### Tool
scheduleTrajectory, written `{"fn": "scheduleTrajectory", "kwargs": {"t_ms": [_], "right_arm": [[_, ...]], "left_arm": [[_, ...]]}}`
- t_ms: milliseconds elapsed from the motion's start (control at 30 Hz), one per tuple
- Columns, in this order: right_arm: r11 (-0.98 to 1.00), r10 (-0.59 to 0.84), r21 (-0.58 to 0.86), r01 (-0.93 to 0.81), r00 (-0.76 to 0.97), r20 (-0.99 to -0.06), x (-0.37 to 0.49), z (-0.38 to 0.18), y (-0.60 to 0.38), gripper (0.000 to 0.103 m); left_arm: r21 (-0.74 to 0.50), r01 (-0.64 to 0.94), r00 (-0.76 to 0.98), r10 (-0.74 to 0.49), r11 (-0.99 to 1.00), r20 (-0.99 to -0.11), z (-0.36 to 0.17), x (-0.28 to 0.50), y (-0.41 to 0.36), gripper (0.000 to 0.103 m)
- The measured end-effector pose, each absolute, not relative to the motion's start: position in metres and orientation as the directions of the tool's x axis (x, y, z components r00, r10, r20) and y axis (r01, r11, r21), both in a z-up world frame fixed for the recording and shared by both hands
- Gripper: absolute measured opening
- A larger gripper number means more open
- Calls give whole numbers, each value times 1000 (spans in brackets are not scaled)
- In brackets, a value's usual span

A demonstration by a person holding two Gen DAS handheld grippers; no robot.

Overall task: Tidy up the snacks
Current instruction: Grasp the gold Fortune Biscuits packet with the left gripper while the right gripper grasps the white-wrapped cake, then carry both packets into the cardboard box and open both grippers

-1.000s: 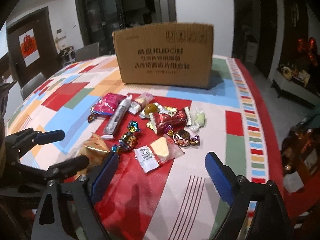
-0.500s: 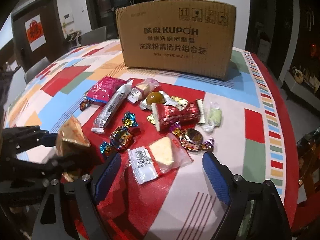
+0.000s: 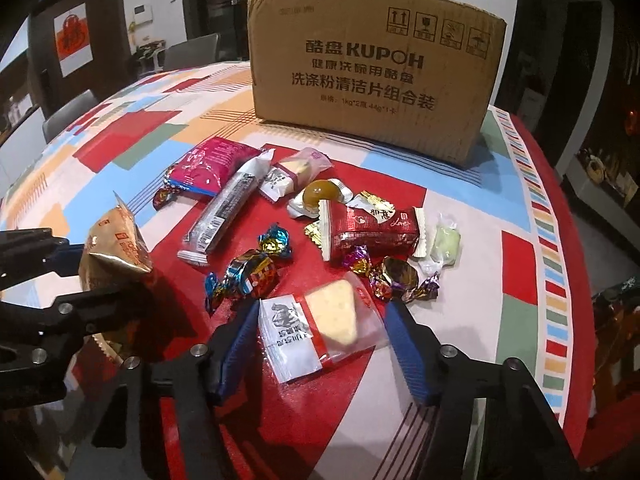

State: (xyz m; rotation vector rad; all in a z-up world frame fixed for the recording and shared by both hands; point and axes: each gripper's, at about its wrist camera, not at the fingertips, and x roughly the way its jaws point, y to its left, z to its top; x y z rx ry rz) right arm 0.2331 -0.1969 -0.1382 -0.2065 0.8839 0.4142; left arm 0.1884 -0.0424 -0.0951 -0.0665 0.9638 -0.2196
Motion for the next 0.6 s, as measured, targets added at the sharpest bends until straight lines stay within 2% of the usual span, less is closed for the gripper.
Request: {"fn": "scheduleTrajectory", "kwargs": {"t_ms": [300,600], "right_arm": [[920,258,12,-391,582,-771,213,-126,-204,61],[923,303,29,-384,676,-672,186,-69,-207,62]], "left_arm": [[-146,164,578,-215,976,-787,-82,177,-39,43],[-154,198,608,-244,968,-756,-52,171,-35,43]]}}
